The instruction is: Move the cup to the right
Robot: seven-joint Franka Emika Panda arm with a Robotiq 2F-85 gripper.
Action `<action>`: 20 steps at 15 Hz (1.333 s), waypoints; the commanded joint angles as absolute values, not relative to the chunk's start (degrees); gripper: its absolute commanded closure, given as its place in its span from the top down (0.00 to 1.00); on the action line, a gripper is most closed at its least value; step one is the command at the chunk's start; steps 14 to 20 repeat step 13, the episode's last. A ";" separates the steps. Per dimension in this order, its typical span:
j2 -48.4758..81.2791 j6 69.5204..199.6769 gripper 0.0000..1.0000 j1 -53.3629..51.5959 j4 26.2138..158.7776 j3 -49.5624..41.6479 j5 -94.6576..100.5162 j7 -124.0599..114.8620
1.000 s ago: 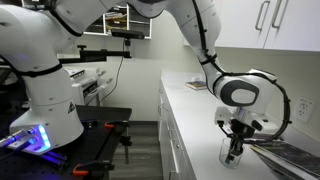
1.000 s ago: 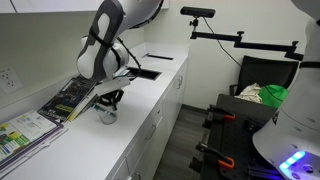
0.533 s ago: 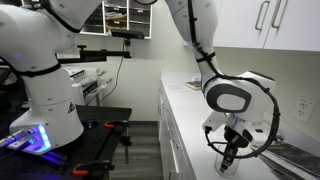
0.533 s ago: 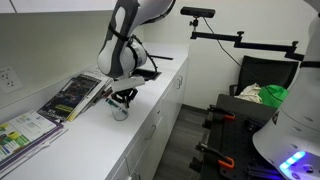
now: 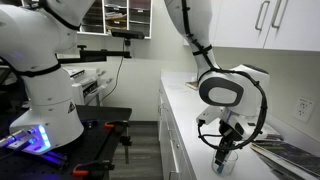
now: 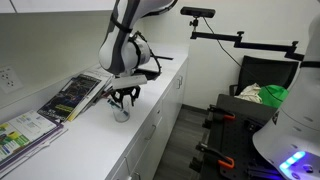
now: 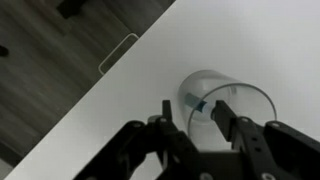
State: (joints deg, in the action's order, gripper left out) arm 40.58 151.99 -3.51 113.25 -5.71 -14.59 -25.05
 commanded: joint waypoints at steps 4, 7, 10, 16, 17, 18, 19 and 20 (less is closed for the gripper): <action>31.06 156.50 1.00 -5.63 122.28 -6.83 -14.02 -27.00; 26.76 157.63 1.00 -6.07 125.09 -6.19 -14.11 -26.94; 24.06 154.83 1.00 -8.34 126.27 -8.11 -11.52 -30.90; 23.84 153.46 1.00 -10.77 126.34 -10.78 -7.17 -35.90; 23.84 153.46 1.00 -10.77 126.34 -10.78 -7.17 -35.90; 23.84 153.46 1.00 -10.77 126.34 -10.78 -7.17 -35.90; 23.84 153.46 1.00 -10.77 126.34 -10.78 -7.17 -35.90; 23.84 153.46 1.00 -10.77 126.34 -10.78 -7.17 -35.90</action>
